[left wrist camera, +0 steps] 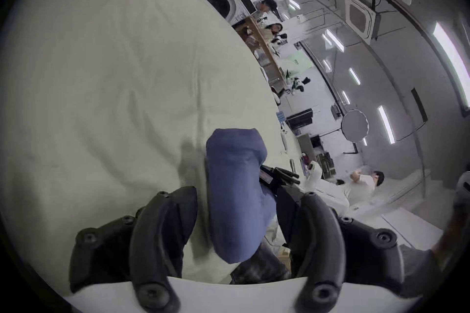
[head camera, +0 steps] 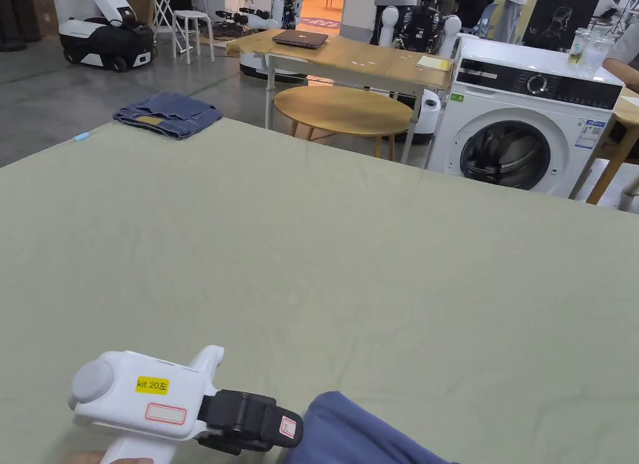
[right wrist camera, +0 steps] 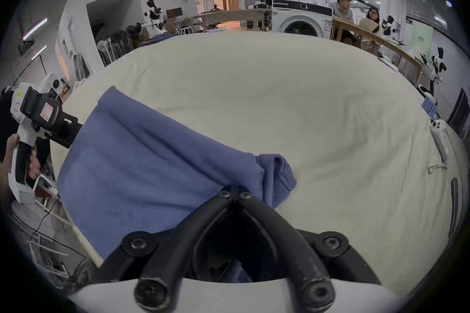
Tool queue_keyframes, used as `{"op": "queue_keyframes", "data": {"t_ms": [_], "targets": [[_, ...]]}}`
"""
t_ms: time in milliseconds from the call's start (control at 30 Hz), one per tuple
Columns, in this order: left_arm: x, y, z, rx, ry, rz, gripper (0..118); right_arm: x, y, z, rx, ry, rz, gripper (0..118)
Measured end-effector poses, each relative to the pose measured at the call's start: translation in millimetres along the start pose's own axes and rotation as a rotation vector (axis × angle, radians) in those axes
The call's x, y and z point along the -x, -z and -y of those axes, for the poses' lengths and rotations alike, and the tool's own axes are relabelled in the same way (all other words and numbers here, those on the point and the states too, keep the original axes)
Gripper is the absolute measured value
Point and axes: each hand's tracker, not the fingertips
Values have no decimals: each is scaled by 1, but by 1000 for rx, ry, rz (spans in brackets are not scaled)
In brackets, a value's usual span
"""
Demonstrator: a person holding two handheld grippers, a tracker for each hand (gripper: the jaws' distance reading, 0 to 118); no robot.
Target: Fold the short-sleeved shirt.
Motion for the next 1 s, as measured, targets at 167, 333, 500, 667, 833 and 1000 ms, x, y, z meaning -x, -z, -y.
{"op": "queue_keyframes", "data": {"t_ms": [167,333,500,667,833,1000], "targets": [[10,33,-6,124,-16,10,71,-1,0,0,1,1,-2,0],[12,59,-2,147,20,42,71,-2,1,1,0,3,-5,0],[28,66,2,111,-127,20,37,-2,2,1,0,5,-4,0],[26,65,6,106,-136,6,20,0,1,-1,4,-2,-4,0],[27,61,6,118,-189,50,15,6,-4,-4,-9,-38,14,0],[17,54,8,86,-148,56,14,12,-8,-7,-35,-71,28,0]]}}
